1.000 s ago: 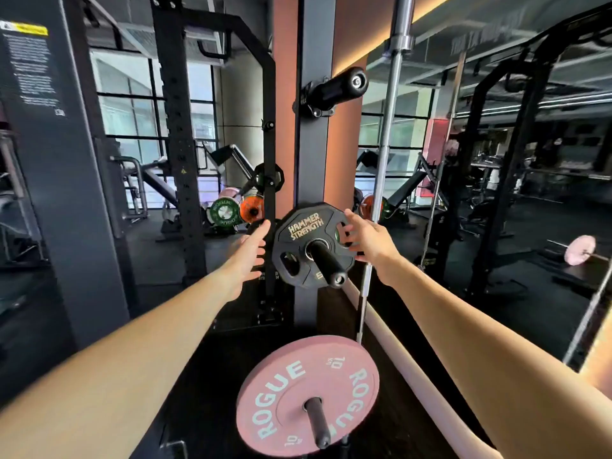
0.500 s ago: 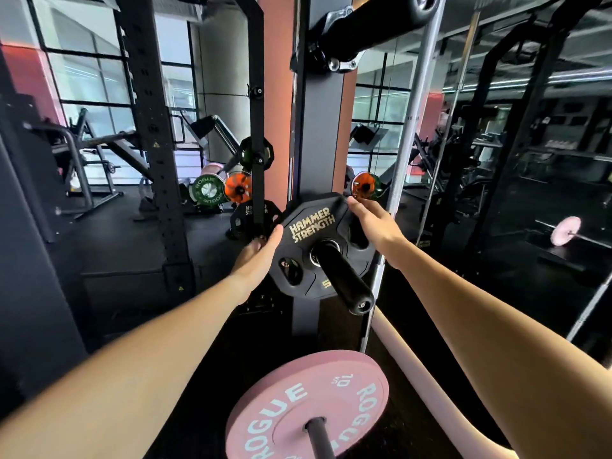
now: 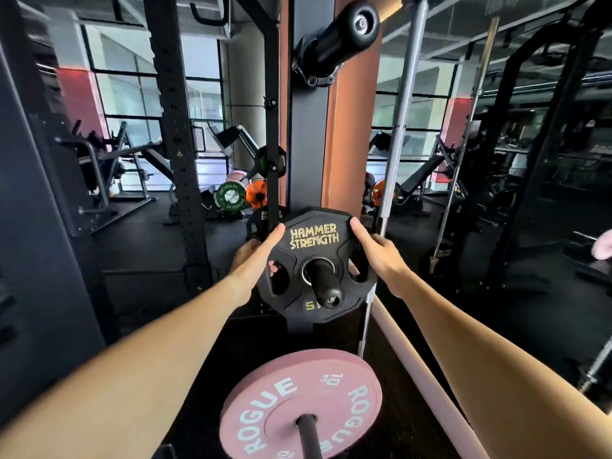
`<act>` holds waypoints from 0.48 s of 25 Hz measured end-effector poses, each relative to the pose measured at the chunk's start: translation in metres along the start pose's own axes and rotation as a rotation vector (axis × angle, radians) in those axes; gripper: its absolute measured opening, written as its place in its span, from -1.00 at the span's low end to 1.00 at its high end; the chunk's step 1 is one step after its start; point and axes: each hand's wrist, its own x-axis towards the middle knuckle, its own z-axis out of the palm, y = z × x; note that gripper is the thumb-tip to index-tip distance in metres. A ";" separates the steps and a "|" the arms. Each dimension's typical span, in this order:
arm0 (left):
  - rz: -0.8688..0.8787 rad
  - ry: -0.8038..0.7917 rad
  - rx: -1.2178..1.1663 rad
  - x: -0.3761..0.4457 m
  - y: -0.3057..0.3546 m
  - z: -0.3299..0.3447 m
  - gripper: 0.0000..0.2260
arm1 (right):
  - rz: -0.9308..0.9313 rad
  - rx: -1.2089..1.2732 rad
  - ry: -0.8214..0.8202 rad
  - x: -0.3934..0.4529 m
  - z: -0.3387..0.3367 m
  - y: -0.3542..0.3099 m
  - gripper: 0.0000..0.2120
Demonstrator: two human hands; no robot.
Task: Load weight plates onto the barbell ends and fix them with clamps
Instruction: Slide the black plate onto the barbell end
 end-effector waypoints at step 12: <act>0.212 0.299 -0.141 -0.099 -0.013 0.020 -0.46 | -0.144 0.245 0.071 -0.083 -0.014 0.014 -0.41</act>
